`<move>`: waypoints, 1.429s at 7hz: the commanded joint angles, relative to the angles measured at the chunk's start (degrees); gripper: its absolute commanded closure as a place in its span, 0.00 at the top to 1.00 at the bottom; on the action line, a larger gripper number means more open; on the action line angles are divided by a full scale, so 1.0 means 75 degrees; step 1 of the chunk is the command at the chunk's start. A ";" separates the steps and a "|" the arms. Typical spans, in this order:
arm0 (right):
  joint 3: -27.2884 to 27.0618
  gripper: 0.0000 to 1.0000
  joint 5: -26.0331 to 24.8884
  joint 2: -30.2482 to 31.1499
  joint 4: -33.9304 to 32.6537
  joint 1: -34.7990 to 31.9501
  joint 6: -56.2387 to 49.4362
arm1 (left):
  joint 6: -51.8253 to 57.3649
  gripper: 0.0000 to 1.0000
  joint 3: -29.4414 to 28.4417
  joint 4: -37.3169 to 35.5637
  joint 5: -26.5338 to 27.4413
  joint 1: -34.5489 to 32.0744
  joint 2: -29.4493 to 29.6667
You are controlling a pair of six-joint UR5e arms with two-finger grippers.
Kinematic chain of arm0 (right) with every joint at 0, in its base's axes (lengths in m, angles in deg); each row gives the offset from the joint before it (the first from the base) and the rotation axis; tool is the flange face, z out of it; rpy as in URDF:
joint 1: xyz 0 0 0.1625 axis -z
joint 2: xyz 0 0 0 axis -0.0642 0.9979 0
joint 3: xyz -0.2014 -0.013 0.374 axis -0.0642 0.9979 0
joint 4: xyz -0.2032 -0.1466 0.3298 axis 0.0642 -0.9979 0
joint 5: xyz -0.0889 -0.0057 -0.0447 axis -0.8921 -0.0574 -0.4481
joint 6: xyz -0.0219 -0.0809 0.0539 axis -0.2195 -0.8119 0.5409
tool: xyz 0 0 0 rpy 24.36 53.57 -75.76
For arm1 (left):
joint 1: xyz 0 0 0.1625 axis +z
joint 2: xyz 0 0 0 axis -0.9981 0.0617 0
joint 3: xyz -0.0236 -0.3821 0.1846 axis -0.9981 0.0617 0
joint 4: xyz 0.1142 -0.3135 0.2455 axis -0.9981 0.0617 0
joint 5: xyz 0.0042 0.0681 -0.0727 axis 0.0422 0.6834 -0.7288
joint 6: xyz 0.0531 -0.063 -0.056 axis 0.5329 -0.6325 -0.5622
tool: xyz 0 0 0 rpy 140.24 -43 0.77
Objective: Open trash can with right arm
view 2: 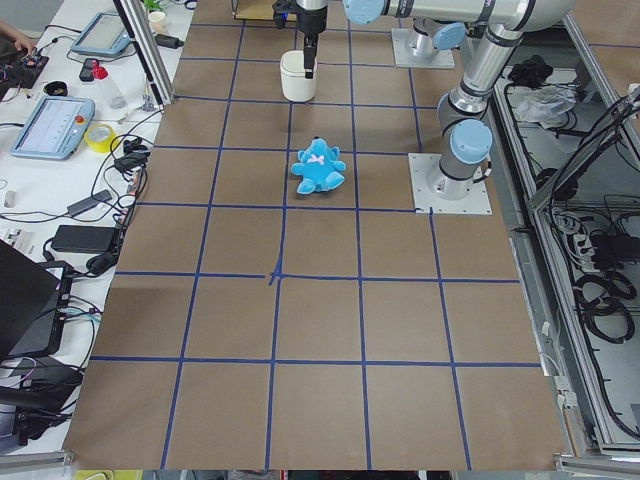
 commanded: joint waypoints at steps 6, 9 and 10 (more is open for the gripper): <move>-0.1493 0.02 0.0242 -0.0574 -0.1650 -0.0072 -0.0064 | -0.0012 1.00 0.0000 0.0000 0.0000 0.0000 0.0000; -0.1857 0.04 0.0231 -0.0622 -0.2048 -0.0072 -0.0076 | 0.0000 1.00 0.0000 0.0000 0.0000 0.0000 0.0000; -0.1648 0.16 0.0185 -0.0482 -0.1943 -0.0061 -0.0030 | 0.0000 1.00 0.0000 0.0000 0.0000 0.0000 0.0000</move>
